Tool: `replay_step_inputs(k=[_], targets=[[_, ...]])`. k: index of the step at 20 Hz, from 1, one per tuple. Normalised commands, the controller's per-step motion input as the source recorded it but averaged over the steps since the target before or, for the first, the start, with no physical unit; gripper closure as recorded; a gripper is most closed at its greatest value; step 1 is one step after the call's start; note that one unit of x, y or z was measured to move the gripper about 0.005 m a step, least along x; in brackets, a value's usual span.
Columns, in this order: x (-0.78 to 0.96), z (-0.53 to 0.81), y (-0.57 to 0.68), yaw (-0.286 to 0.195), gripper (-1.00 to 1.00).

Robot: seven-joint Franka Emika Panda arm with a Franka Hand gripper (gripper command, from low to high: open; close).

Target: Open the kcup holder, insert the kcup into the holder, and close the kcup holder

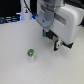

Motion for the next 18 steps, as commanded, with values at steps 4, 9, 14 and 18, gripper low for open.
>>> replay_step_inputs(k=[4,9,14,18], targets=[[-0.16,0.0,-0.39,-0.291,-1.0],[-0.14,-0.05,-0.41,-0.299,-1.0],[-0.24,-0.25,-0.42,-0.293,-1.0],[-0.23,-0.36,-0.45,-0.293,-1.0]])
